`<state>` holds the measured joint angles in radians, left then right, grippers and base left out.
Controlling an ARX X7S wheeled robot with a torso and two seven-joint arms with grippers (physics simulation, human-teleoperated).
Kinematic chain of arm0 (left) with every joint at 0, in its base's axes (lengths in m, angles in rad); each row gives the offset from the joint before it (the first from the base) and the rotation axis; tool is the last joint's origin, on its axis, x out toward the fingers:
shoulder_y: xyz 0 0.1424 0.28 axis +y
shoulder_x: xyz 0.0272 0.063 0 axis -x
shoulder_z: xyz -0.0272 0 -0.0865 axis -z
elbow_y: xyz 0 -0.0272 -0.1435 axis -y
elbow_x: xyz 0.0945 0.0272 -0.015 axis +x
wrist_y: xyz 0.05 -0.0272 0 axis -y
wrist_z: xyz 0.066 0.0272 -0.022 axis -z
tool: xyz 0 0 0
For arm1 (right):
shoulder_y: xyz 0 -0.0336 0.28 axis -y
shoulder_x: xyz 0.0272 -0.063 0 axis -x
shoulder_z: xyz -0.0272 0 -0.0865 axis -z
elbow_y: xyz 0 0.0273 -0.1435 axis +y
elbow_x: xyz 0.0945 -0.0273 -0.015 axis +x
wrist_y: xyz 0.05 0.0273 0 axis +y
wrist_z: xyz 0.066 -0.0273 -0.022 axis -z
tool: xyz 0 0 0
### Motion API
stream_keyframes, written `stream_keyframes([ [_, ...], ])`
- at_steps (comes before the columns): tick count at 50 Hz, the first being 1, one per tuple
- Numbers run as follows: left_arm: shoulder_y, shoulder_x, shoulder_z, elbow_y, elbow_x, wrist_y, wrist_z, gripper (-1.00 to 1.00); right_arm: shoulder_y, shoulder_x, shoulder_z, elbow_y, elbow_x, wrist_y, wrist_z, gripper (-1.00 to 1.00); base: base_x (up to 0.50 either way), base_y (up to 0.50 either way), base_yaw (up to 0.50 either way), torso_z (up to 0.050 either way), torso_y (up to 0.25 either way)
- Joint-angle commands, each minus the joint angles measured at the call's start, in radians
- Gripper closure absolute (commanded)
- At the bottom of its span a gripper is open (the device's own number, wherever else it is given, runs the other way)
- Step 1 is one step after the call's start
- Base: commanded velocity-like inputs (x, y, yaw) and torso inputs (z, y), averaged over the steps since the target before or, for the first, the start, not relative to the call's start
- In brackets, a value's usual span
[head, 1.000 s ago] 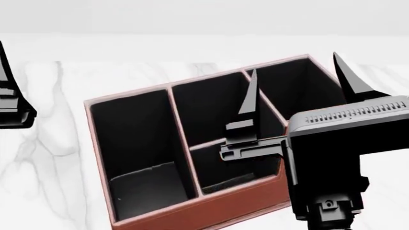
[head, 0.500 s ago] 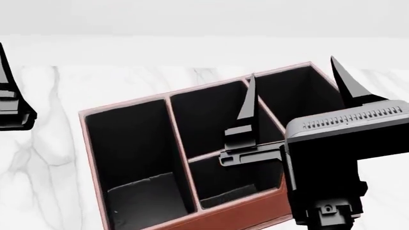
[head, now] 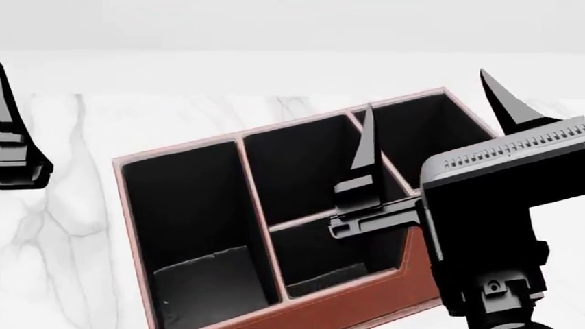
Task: Pick up the book and place it in the front compartment of the caddy.
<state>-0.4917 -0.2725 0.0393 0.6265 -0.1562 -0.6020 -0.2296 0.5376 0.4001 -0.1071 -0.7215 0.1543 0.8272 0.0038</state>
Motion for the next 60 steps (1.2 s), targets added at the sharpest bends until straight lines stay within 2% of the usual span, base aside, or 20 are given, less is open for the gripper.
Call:
stream_keyframes([
  [1,0.005,0.011,-0.017,-0.005,0.013,0.019,0.026,-1.00,0.032,0.090,0.070,-0.039,0.077,0.051,-0.164,-1.00,0.00,0.00,0.00,0.000,0.000],
  [19,0.010,0.001,-0.020,-0.013,0.008,0.025,0.018,-1.00,0.007,0.292,0.097,-0.082,0.254,0.212,-0.416,-1.00,0.00,0.00,0.00,0.000,0.000],
  [27,0.005,-0.002,-0.019,-0.010,0.005,0.019,0.013,-1.00,-0.037,0.350,0.148,-0.087,0.297,0.242,-0.468,-1.00,0.00,0.00,0.00,0.000,0.000],
  [29,0.005,-0.003,-0.018,-0.011,0.005,0.019,0.012,-1.00,-0.031,0.336,0.186,-0.090,0.333,0.271,-0.477,-1.00,0.00,0.00,0.00,0.000,0.000],
  [34,0.002,-0.004,-0.016,-0.006,0.002,0.014,0.009,-1.00,-0.066,0.382,0.178,-0.102,0.342,0.271,-0.511,-1.00,0.00,0.00,0.00,0.000,0.000],
  [38,0.002,-0.005,-0.016,-0.004,0.000,0.013,0.007,-1.00,-0.090,0.465,0.067,-0.096,0.308,0.283,-0.543,-1.00,0.00,0.00,0.00,0.000,0.000],
  [45,0.004,-0.006,-0.014,-0.006,-0.002,0.016,0.004,-1.00,-0.087,0.496,-0.002,-0.110,0.325,0.360,-0.557,-1.00,0.00,0.00,0.00,0.000,0.000],
  [60,0.008,-0.010,-0.012,-0.007,-0.008,0.019,-0.002,-1.00,-0.105,0.555,-0.042,-0.174,0.342,0.404,-0.570,-1.00,0.00,0.00,0.00,0.000,0.000],
])
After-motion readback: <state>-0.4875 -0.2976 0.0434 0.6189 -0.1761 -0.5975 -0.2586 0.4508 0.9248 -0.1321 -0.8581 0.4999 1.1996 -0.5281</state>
